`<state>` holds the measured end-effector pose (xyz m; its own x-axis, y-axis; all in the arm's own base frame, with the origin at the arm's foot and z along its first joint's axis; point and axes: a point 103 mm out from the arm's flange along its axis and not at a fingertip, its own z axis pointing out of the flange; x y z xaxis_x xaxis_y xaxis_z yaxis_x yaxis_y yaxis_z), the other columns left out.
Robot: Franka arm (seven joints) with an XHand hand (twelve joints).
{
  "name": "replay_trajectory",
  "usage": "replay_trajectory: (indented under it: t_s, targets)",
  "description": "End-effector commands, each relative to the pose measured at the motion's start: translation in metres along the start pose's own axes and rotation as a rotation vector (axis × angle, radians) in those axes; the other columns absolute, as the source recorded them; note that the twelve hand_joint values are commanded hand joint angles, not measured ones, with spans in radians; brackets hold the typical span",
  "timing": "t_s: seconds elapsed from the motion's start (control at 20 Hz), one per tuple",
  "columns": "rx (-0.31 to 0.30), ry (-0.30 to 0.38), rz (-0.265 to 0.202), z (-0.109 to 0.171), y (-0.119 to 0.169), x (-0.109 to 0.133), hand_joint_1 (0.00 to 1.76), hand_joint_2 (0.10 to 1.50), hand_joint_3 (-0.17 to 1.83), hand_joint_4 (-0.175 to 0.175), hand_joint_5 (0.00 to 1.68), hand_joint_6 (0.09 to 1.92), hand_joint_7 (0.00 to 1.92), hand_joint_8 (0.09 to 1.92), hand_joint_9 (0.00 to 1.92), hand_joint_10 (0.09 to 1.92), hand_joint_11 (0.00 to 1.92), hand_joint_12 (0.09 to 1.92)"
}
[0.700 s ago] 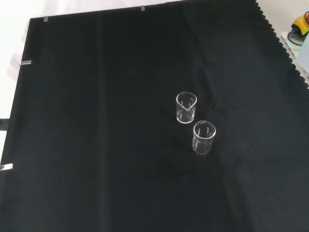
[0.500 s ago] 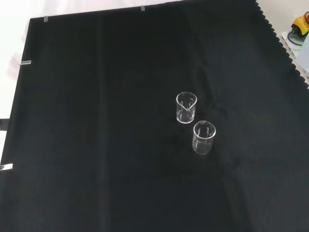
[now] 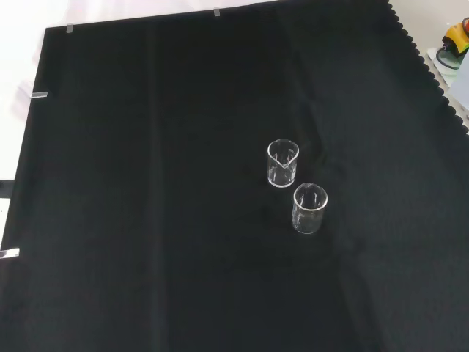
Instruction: Pick up the beaker on the right.
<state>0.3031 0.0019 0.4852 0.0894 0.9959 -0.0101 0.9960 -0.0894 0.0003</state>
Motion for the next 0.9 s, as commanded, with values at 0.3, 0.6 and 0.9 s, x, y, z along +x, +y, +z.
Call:
replay_trajectory:
  t_s: [0.3,0.6,0.9]
  targets:
    - [0.013,0.006,0.012,0.007,0.003,-0.001,0.06,1.13,0.75,-0.019,0.18,0.09,0.07,0.49,0.14,0.61,0.0,1.06]
    - [0.017,0.018,0.026,0.017,0.009,0.0,0.07,1.13,0.75,-0.018,0.19,0.09,0.08,0.49,0.15,0.61,0.0,1.06]
    - [0.018,0.041,0.052,0.031,0.019,-0.006,0.1,1.12,0.75,-0.018,0.2,0.09,0.09,0.49,0.15,0.61,0.0,1.07]
